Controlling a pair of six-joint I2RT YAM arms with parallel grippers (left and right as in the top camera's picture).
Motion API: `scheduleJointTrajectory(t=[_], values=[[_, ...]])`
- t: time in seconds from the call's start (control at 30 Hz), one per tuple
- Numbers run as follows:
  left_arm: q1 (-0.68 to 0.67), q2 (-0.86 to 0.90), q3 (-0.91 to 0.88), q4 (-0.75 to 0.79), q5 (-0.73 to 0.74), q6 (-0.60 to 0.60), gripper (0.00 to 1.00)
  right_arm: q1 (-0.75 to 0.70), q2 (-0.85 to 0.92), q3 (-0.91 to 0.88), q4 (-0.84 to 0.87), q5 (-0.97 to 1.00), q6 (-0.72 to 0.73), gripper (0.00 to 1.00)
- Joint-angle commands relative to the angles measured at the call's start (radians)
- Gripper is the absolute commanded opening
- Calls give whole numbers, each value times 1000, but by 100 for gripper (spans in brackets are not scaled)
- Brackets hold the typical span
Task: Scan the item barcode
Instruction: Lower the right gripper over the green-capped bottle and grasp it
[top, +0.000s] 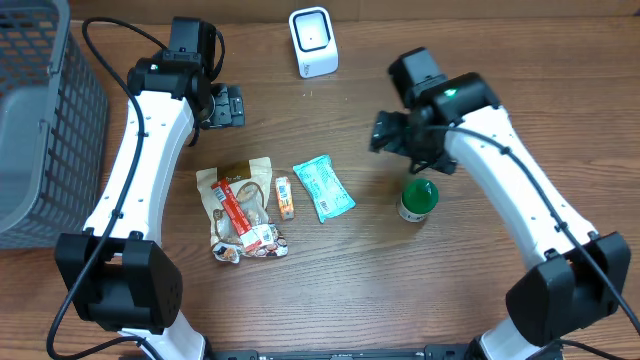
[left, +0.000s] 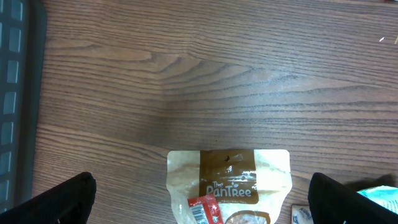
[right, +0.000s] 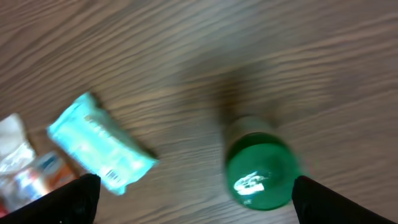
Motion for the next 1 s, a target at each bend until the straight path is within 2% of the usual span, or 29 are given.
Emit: scheduleJointTrajectory(t=[0.0,0.23,0.6,0.77,0.97], values=[[-2,-15,16,1,-13,-3,100,-56,-2,-2,-23,24,43,100],[-2,-15,16,1,-13,-3,100,-97,-2,-40,-54,24,128,100],[-2,-15,16,1,-13,-3,100,-95,-2,-193,-8,-5,364,100],[-2,-15,16,1,-13,-3,100,-92,0,-283,111,-93,373,100],[-2,-15,16,1,-13,-3,99,-89,0,-331,163,-92,373,100]])
